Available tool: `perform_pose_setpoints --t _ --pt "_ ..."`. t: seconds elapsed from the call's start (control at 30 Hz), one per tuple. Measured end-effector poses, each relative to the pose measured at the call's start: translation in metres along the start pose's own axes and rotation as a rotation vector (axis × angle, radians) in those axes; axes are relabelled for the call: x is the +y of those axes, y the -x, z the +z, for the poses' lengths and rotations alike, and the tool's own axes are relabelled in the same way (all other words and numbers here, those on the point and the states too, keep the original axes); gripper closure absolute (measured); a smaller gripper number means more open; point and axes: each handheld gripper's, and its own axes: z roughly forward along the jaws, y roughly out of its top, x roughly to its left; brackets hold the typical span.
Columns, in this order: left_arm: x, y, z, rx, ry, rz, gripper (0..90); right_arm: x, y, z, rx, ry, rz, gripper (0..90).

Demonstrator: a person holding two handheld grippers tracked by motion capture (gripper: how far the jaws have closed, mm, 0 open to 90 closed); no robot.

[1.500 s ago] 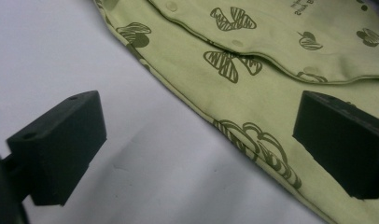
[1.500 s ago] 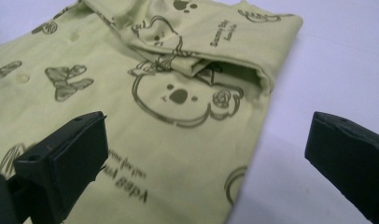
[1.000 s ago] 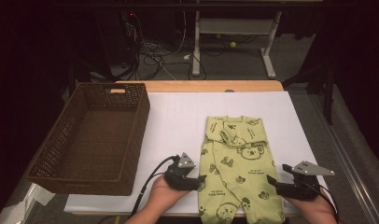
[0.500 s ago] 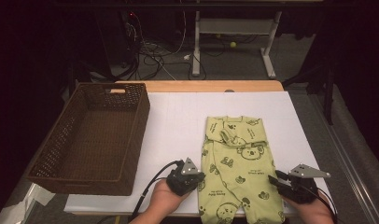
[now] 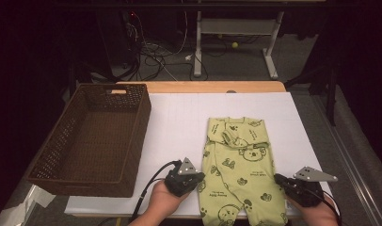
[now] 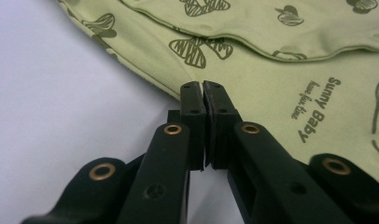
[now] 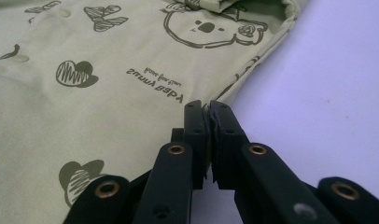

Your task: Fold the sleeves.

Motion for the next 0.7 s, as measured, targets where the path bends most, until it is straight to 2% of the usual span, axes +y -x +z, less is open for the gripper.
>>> perform_pose_setpoints --t 0.33,0.7 --pt "-0.007 0.003 -0.01 -0.032 -0.002 -0.017 84.1 -0.006 -0.007 -0.012 0.019 0.012 -0.017 86.9" --pt "-0.023 0.019 -0.024 -0.066 -0.01 -0.012 84.0 -0.02 -0.019 -0.029 0.049 0.015 -0.036 86.9"
